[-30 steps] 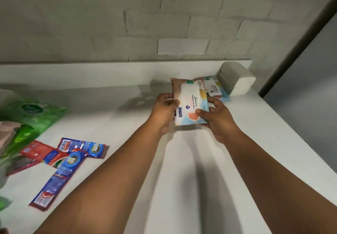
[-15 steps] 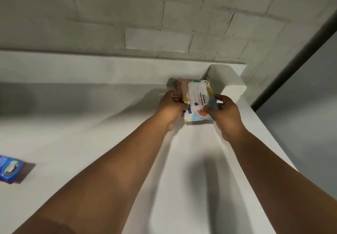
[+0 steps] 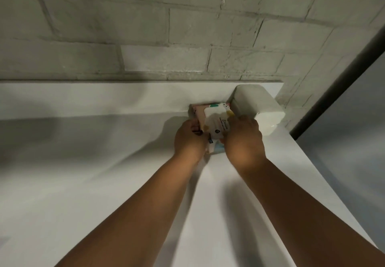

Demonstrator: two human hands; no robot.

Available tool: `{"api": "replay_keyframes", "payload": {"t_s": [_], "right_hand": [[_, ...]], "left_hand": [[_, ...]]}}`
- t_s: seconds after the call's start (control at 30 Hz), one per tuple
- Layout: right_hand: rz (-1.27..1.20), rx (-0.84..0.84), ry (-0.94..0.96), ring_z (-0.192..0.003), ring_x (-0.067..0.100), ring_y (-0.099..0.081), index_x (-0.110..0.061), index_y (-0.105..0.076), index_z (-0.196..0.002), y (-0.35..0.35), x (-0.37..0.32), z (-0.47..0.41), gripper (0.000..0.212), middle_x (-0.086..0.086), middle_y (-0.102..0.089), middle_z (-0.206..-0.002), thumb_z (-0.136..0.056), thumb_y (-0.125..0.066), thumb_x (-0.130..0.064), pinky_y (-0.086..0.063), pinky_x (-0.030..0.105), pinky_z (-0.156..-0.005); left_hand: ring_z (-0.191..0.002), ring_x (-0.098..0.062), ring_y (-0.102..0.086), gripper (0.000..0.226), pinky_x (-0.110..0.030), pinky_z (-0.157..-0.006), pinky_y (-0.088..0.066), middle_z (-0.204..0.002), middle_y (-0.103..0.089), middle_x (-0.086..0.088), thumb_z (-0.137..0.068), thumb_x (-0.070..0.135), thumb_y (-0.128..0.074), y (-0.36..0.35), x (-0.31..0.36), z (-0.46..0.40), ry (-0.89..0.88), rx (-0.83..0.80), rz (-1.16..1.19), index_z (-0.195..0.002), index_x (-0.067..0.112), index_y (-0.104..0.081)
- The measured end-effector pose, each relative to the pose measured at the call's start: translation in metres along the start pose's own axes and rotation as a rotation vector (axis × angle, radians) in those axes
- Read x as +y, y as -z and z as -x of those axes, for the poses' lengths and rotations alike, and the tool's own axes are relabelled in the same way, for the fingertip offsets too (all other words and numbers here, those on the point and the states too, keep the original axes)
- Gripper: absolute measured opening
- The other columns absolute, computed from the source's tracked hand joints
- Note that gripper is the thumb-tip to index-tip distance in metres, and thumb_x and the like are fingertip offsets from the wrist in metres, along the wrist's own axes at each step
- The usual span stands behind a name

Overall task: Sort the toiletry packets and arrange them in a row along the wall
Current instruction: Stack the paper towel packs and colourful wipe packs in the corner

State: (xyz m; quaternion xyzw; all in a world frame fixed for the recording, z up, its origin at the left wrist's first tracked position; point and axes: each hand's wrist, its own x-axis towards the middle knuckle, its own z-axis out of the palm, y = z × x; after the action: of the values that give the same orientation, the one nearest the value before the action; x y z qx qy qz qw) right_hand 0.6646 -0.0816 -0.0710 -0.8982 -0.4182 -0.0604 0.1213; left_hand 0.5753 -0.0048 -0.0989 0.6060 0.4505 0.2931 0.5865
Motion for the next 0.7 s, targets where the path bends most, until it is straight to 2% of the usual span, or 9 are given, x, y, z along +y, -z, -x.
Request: {"api": "replay_keyframes", "payload": {"t_s": [0.07,0.1,0.2,0.27,0.33,0.4,0.5,0.6,0.7], "right_hand": [[-0.021,0.032,0.065,-0.116,0.032,-0.048,-0.011,-0.057,-0.121,0.007,-0.005,-0.007,0.032,0.01,-0.054,-0.126,-0.089,-0.057,-0.009,-0.043,0.035,-0.087],[-0.043,0.001,0.118,-0.122,0.03,-0.046,-0.011,-0.057,-0.125,0.011,-0.008,-0.012,0.033,0.01,-0.053,-0.132,-0.092,-0.054,-0.011,-0.039,0.034,-0.094],[-0.048,-0.192,0.256,-0.142,0.027,-0.028,-0.012,-0.041,-0.144,0.01,-0.014,-0.021,0.048,0.013,-0.033,-0.154,-0.097,-0.05,-0.017,-0.016,0.027,-0.114],[-0.045,-0.27,0.272,-0.146,0.027,-0.019,-0.013,-0.03,-0.149,0.006,-0.013,-0.022,0.055,0.012,-0.022,-0.159,-0.098,-0.048,-0.017,-0.008,0.028,-0.117],[-0.081,-0.291,0.247,-0.148,0.027,-0.014,-0.014,-0.026,-0.151,0.0,-0.012,-0.023,0.055,0.011,-0.02,-0.159,-0.099,-0.045,-0.02,-0.008,0.031,-0.119],[-0.111,-0.299,0.219,-0.147,0.028,-0.015,-0.017,-0.027,-0.151,-0.004,-0.012,-0.026,0.055,0.01,-0.022,-0.159,-0.1,-0.044,-0.023,-0.014,0.035,-0.12],[-0.085,-0.302,0.221,-0.142,0.028,-0.027,-0.016,-0.031,-0.15,-0.004,-0.014,-0.031,0.053,0.009,-0.031,-0.155,-0.099,-0.045,-0.024,-0.025,0.036,-0.116],[-0.077,-0.323,0.202,-0.144,0.026,-0.024,-0.017,-0.029,-0.151,-0.003,-0.014,-0.033,0.055,0.008,-0.025,-0.158,-0.099,-0.046,-0.024,-0.021,0.034,-0.117],[-0.092,-0.325,0.188,-0.146,0.025,-0.019,-0.017,-0.027,-0.151,-0.002,-0.014,-0.029,0.055,0.008,-0.021,-0.16,-0.1,-0.045,-0.026,-0.017,0.034,-0.118]], "left_hand": [[-0.087,-0.018,-0.068,0.023,-0.033,-0.078,-0.057,-0.092,-0.07,0.004,-0.078,0.008,-0.059,-0.001,0.001,0.003,-0.022,0.028,0.005,-0.097,0.021,-0.063],[-0.087,-0.017,-0.067,0.024,-0.03,-0.077,-0.056,-0.088,-0.068,0.007,-0.08,0.006,-0.058,0.0,0.002,0.005,-0.038,0.027,0.015,-0.094,0.025,-0.061],[-0.088,-0.017,-0.066,0.028,-0.033,-0.083,-0.055,-0.08,-0.062,0.016,-0.077,0.009,-0.067,0.01,0.002,0.013,-0.048,-0.022,0.024,-0.082,0.033,-0.052],[-0.085,-0.015,-0.066,0.025,-0.035,-0.085,-0.054,-0.079,-0.064,0.014,-0.068,0.015,-0.073,0.016,-0.004,0.019,-0.046,-0.089,-0.006,-0.084,0.031,-0.06],[-0.071,-0.012,-0.063,0.033,-0.03,-0.078,-0.052,-0.073,-0.065,0.01,-0.067,0.013,-0.076,0.018,-0.013,0.026,-0.057,-0.145,-0.013,-0.098,0.024,-0.069],[-0.073,-0.017,-0.065,0.035,-0.032,-0.079,-0.054,-0.078,-0.07,0.005,-0.07,0.01,-0.078,0.016,-0.018,0.03,-0.076,-0.105,-0.049,-0.102,0.021,-0.069],[-0.083,-0.02,-0.067,0.028,-0.031,-0.083,-0.053,-0.082,-0.069,0.004,-0.072,0.011,-0.079,0.014,-0.017,0.031,-0.092,-0.031,-0.097,-0.086,0.029,-0.063],[-0.086,-0.021,-0.067,0.037,-0.03,-0.084,-0.051,-0.081,-0.066,0.004,-0.073,0.009,-0.078,0.014,-0.014,0.031,-0.086,-0.035,-0.118,-0.075,0.037,-0.055],[-0.084,-0.021,-0.064,0.04,-0.033,-0.086,-0.051,-0.083,-0.065,0.0,-0.073,0.009,-0.078,0.016,-0.011,0.034,-0.081,-0.048,-0.121,-0.069,0.038,-0.05]]}}
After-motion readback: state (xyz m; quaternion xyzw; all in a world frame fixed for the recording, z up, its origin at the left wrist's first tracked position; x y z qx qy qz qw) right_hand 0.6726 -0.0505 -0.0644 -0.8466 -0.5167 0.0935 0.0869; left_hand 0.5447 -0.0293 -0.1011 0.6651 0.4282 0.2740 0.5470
